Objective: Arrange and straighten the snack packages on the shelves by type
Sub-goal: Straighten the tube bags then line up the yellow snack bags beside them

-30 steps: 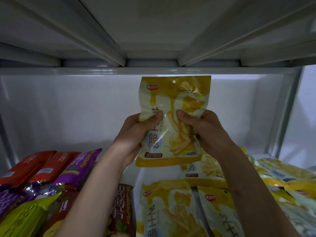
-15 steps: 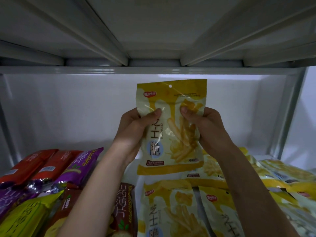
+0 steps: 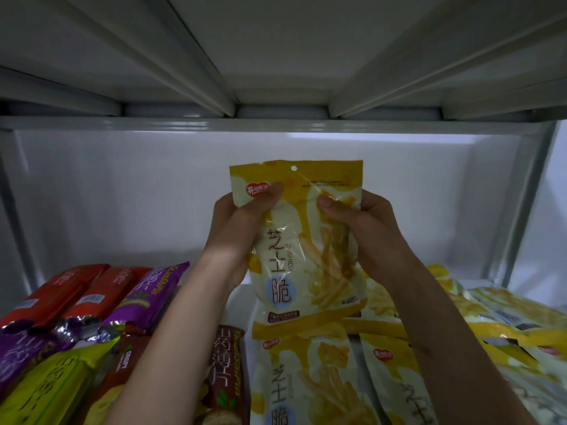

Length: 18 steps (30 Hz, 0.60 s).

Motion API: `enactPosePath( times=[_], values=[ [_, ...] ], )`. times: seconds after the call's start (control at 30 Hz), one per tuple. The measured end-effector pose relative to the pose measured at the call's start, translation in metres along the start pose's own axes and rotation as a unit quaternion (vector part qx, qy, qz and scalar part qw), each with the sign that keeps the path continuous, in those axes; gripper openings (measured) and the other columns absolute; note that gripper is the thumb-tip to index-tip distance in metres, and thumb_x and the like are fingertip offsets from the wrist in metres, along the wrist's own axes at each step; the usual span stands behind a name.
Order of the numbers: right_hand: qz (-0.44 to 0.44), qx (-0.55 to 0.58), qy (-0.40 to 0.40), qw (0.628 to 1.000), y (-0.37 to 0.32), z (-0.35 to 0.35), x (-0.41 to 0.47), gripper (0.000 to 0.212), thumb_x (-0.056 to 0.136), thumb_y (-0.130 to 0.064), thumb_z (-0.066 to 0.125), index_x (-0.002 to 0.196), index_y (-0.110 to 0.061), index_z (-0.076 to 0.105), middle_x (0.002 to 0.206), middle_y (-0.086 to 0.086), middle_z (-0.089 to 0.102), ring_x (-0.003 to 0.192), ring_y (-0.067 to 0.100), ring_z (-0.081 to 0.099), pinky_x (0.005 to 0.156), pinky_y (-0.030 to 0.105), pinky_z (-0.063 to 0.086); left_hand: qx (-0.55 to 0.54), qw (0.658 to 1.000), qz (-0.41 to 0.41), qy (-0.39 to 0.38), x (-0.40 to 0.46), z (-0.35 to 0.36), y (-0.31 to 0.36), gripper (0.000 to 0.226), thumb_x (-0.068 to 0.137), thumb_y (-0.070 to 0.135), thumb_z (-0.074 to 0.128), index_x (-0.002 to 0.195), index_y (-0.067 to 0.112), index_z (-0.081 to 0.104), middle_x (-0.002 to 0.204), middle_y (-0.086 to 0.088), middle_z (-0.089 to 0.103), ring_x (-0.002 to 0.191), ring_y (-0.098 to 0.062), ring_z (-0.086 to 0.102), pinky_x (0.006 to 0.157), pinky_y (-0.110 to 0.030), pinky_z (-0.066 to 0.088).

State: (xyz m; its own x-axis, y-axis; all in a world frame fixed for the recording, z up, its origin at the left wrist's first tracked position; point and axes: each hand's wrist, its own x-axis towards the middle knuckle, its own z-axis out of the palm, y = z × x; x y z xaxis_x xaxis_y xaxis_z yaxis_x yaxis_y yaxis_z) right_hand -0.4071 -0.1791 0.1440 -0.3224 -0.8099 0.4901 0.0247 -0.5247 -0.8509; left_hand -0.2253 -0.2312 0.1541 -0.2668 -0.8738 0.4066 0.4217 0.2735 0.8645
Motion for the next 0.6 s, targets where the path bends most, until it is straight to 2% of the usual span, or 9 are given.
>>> enactPosePath(
  times=[0.07,0.2,0.37,0.43,0.5,0.6],
  values=[
    [0.004,0.003,-0.016,1.000,0.000,0.000,0.000,0.035,0.085,-0.015,0.078,0.112,0.006,0.073,0.112,0.023,0.077,0.106,0.040,0.074,0.097,0.055,0.060,0.003,1.000,0.007,0.013,0.000,-0.001,0.000,0.011,0.094,0.021,0.073,0.102,0.015,0.078,0.096,-0.006,0.081,0.087,-0.025,0.079,0.075,-0.040,0.061],
    [0.014,0.003,-0.086,0.996,-0.002,-0.003,-0.001,0.034,0.082,-0.020,0.076,0.113,-0.006,0.077,0.112,0.013,0.079,0.105,0.031,0.076,0.089,0.042,0.062,-0.012,0.999,0.003,0.035,0.001,-0.003,0.001,0.012,0.094,0.024,0.074,0.101,0.015,0.075,0.093,-0.005,0.082,0.082,-0.023,0.080,0.063,-0.033,0.062],
    [0.105,-0.119,-0.158,0.975,0.002,-0.021,0.000,0.043,0.077,-0.033,0.080,0.115,-0.014,0.078,0.111,0.008,0.079,0.105,0.028,0.075,0.095,0.048,0.057,-0.018,0.999,0.011,0.051,0.003,-0.002,-0.001,0.016,0.095,0.027,0.073,0.100,0.013,0.076,0.096,-0.008,0.081,0.085,-0.025,0.080,0.067,-0.035,0.063],
    [0.121,-0.122,-0.146,0.974,0.005,-0.024,0.000,0.037,0.082,-0.030,0.079,0.115,-0.015,0.079,0.111,0.006,0.079,0.104,0.028,0.075,0.090,0.047,0.060,-0.008,0.999,0.010,0.044,0.004,-0.003,-0.003,0.020,0.092,0.032,0.075,0.098,0.013,0.077,0.096,-0.009,0.081,0.087,-0.026,0.079,0.072,-0.038,0.063],
    [0.119,-0.105,-0.097,0.983,0.008,-0.022,0.002,0.029,0.087,-0.026,0.079,0.113,-0.015,0.079,0.110,0.007,0.080,0.104,0.029,0.076,0.089,0.050,0.062,0.002,1.000,-0.001,0.025,0.004,-0.005,-0.005,0.028,0.086,0.035,0.077,0.102,0.013,0.078,0.100,-0.010,0.081,0.092,-0.028,0.079,0.079,-0.042,0.063],
    [0.117,-0.080,-0.045,0.989,0.012,-0.017,0.005,0.029,0.089,-0.029,0.079,0.115,-0.017,0.079,0.111,0.006,0.080,0.104,0.028,0.077,0.093,0.055,0.061,0.030,0.998,-0.049,-0.025,0.004,-0.008,-0.010,0.030,0.088,0.027,0.078,0.113,0.010,0.076,0.106,-0.011,0.080,0.098,-0.031,0.078,0.086,-0.045,0.063]
  ],
)
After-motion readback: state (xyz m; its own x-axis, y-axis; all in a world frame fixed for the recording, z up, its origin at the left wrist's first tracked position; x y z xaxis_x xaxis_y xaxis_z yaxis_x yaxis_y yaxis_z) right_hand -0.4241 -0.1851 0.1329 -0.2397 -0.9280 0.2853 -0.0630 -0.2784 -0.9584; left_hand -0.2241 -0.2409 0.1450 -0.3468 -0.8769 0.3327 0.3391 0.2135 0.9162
